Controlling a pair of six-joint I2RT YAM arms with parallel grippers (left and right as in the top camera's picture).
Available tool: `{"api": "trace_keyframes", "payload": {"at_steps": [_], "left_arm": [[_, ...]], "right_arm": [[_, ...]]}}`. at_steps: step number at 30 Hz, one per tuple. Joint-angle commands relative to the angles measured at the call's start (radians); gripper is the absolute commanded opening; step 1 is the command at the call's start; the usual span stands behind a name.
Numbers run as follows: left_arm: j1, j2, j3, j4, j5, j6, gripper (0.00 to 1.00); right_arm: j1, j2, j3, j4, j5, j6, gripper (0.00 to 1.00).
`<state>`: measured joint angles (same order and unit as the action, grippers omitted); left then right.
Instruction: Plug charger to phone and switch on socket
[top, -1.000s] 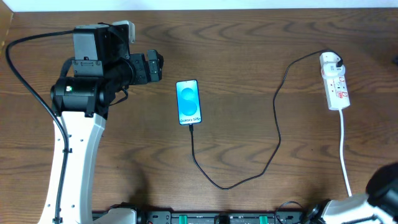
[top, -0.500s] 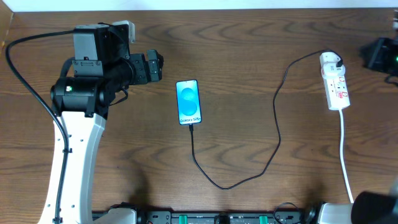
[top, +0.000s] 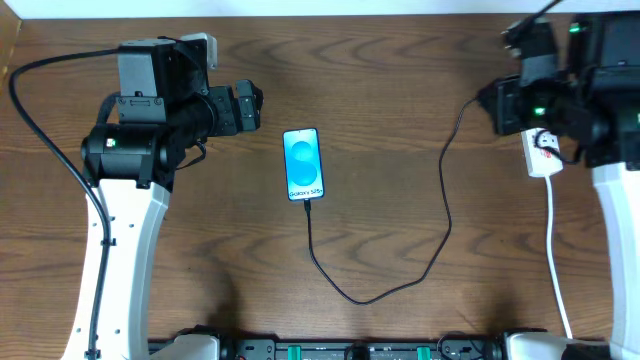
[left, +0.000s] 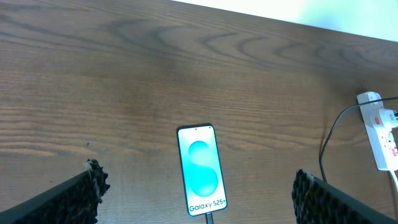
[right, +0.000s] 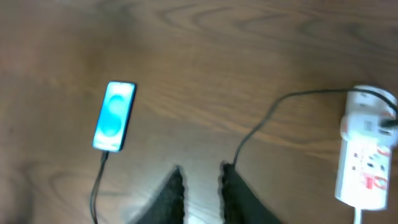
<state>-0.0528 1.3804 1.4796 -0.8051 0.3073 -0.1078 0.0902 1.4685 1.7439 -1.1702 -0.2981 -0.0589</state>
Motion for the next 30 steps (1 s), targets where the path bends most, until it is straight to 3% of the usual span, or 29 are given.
{"api": "trace_keyframes", "payload": {"at_steps": [1,2,23,30], "left_arm": [[0.004,-0.003,0.003,-0.002,-0.013,-0.002,0.97],[0.004,-0.003,0.003,-0.002,-0.013,-0.001,0.97],[0.004,-0.003,0.003,-0.002,-0.013,-0.001,0.97],[0.004,-0.003,0.003,-0.002,-0.013,-0.001,0.97]], "right_arm": [[0.034,-0.009,0.001,-0.009,0.03,-0.017,0.61],[0.038,-0.009,0.001,-0.014,0.031,-0.018,0.99],[0.039,-0.009,0.001,-0.053,0.081,-0.018,0.99],[0.037,-0.007,-0.013,0.014,0.131,-0.018,0.99]]}}
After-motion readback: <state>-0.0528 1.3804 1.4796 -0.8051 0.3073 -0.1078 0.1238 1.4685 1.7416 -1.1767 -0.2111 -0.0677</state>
